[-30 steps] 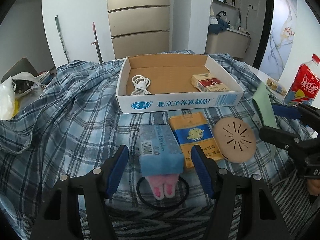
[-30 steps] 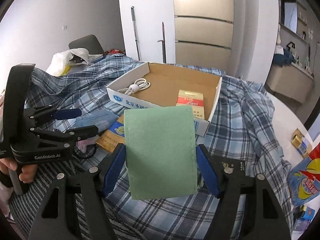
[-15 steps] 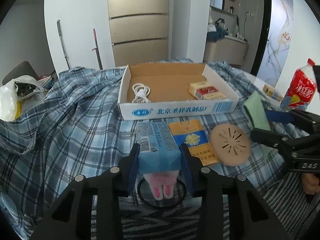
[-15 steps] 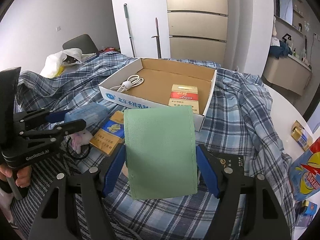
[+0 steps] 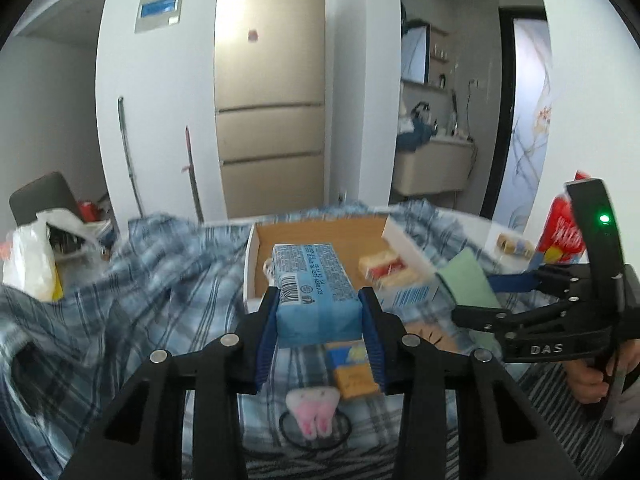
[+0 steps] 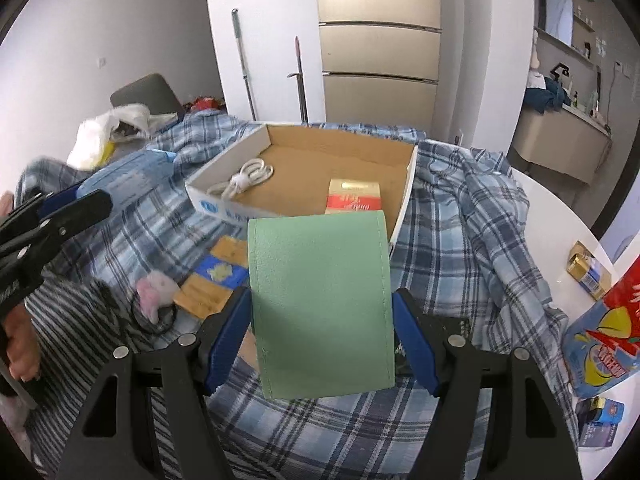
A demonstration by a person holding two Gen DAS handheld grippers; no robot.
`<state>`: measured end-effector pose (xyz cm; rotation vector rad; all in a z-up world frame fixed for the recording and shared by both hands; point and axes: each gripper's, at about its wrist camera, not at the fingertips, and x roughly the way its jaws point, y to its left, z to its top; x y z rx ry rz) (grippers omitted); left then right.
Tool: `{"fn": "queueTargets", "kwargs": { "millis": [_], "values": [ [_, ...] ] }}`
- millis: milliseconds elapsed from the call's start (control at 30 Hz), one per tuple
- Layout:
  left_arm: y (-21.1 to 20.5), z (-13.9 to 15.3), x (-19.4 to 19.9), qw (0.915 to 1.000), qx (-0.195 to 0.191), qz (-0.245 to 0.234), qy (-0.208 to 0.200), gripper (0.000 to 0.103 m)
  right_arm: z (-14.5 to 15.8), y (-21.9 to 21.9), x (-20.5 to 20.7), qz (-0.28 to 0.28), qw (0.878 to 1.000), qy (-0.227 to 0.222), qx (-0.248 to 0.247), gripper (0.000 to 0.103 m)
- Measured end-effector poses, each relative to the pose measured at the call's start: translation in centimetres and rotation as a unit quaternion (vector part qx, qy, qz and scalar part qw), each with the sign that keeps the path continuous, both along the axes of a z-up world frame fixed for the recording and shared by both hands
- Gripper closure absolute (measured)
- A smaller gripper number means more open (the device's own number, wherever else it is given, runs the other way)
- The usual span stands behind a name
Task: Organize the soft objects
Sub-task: 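Lower the green card into the white box and open the right gripper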
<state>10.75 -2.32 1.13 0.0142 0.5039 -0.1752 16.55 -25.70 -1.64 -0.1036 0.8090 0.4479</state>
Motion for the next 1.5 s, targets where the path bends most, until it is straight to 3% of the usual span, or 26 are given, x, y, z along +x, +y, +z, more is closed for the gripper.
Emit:
{"fn": "queueTargets", "kwargs": {
  "millis": [267,433,567,700,833,967,1067,1167,1433,1500],
  "values": [
    [-0.7,3.9,2.1,0.9989,-0.004,0.001,-0.046,0.062,6.1,0.2,2.0,-0.026,0.999,-0.043,0.016,0.033],
    [-1.1,5.8,4.6,0.9969,-0.001,-0.002,-0.079,0.062,8.5,0.7,5.2,-0.052,0.996,-0.047,0.047,0.033],
    [-1.3,5.5,7.5,0.9978,-0.010,0.006,-0.065,0.062,9.0,1.8,7.8,-0.087,0.994,-0.057,0.032,0.033],
    [-1.4,3.6,11.1,0.9996,-0.019,0.002,-0.022,0.062,8.2,2.6,10.2,-0.105,0.993,-0.040,0.041,0.033],
    [-0.5,1.9,12.7,0.9991,-0.034,0.021,-0.014,0.062,5.8,3.4,12.7,-0.107,0.992,0.013,0.059,0.033],
    [0.4,0.6,12.5,0.9989,-0.033,0.018,-0.030,0.062,3.1,4.7,14.4,-0.099,0.989,0.069,0.080,0.033],
    [1.3,0.2,12.1,0.9980,-0.034,0.023,-0.048,0.062,1.7,5.7,14.6,-0.116,0.989,0.058,0.067,0.033],
    [2.5,-0.2,12.4,0.9967,-0.048,0.031,-0.057,0.062,0.1,6.7,15.2,-0.106,0.986,0.101,0.079,0.033],
    [5.1,-1.6,13.2,0.9944,-0.072,0.064,-0.044,0.062,-3.2,8.9,15.2,-0.053,0.978,0.160,0.123,0.033],
    [5.0,-1.5,13.1,0.9945,-0.068,0.063,-0.048,0.062,-3.9,9.1,15.3,-0.054,0.979,0.160,0.114,0.032]
  ]
}}
